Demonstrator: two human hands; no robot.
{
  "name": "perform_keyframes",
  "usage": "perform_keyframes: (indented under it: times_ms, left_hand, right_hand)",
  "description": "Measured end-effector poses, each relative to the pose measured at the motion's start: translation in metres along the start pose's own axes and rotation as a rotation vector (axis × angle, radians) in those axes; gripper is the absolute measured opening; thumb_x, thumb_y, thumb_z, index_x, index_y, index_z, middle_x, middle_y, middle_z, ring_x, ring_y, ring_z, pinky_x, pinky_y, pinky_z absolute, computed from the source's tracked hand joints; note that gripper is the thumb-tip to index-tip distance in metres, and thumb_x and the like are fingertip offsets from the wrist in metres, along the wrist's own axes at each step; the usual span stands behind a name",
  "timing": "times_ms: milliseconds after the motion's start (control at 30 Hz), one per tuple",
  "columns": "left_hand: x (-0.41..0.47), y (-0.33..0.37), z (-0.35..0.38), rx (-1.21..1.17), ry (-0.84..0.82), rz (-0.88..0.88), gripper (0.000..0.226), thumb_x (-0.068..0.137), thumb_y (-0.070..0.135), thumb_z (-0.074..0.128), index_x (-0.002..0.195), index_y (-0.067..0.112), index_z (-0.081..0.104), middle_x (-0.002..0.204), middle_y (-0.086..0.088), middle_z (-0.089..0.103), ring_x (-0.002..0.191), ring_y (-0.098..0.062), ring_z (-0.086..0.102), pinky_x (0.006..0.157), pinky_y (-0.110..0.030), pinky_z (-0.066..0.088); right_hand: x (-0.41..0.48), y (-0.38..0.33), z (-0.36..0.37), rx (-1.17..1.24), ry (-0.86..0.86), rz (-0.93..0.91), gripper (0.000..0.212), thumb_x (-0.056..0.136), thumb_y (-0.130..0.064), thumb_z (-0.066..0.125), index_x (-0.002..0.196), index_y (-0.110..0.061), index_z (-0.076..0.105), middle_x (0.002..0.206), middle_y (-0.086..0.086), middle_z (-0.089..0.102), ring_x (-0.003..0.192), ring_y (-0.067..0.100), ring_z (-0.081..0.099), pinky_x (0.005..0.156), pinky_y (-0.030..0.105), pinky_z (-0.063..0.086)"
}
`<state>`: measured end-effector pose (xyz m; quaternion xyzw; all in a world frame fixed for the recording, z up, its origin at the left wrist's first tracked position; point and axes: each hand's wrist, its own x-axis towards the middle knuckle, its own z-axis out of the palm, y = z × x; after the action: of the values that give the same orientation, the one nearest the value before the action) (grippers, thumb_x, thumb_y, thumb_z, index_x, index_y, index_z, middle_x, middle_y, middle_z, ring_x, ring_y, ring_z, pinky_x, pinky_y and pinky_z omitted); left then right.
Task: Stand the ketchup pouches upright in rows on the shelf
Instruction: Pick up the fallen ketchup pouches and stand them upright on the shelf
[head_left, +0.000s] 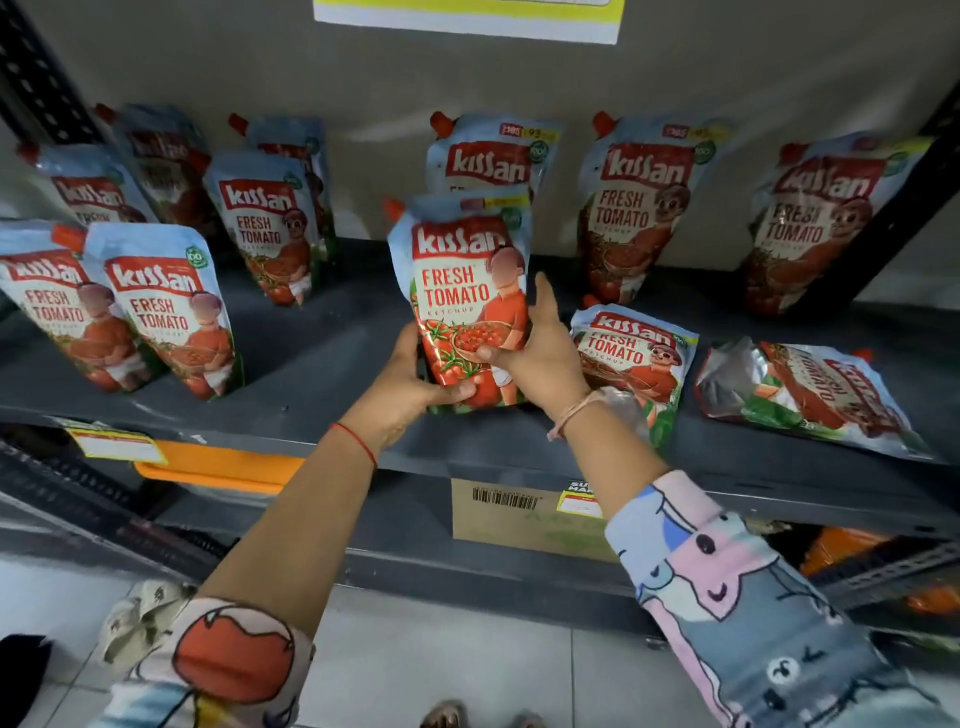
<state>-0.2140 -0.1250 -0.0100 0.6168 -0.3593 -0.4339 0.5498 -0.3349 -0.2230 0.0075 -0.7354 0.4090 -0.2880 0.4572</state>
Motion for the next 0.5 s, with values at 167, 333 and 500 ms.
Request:
perform_keyframes:
  times_ms: [167, 333, 500]
  left_hand:
    - [0.014, -0.011, -0.008, 0.087, -0.026, 0.095, 0.092, 0.054, 0.005, 0.073, 0.127, 0.035, 0.025, 0.124, 0.011, 0.046, 0.125, -0.014, 0.042, 0.103, -0.039, 0.042]
    - [0.014, -0.028, -0.010, 0.114, -0.044, 0.091, 0.089, 0.055, 0.006, 0.070, 0.119, 0.045, 0.023, 0.121, 0.018, 0.044, 0.127, -0.017, 0.039, 0.108, -0.049, 0.037]
    - [0.017, -0.036, -0.015, 0.112, -0.069, 0.076, 0.089, 0.060, 0.001, 0.072, 0.123, 0.039, 0.021, 0.118, 0.020, 0.045, 0.125, -0.016, 0.039, 0.109, -0.049, 0.036]
  right_hand:
    - [-0.020, 0.006, 0.019, 0.047, 0.154, -0.041, 0.107, 0.066, -0.002, 0.074, 0.145, -0.019, 0.003, 0.139, 0.010, 0.046, 0.121, 0.021, 0.050, 0.100, 0.030, 0.040]
    - [-0.038, 0.015, 0.037, 0.013, 0.204, -0.062, 0.100, 0.071, 0.008, 0.063, 0.145, -0.014, -0.001, 0.144, 0.011, 0.036, 0.125, 0.020, 0.044, 0.094, 0.017, 0.034]
    - [-0.043, 0.026, 0.043, 0.039, 0.206, -0.058, 0.097, 0.072, 0.010, 0.063, 0.145, -0.011, 0.003, 0.128, 0.006, 0.045, 0.105, 0.002, 0.046, 0.087, -0.003, 0.031]
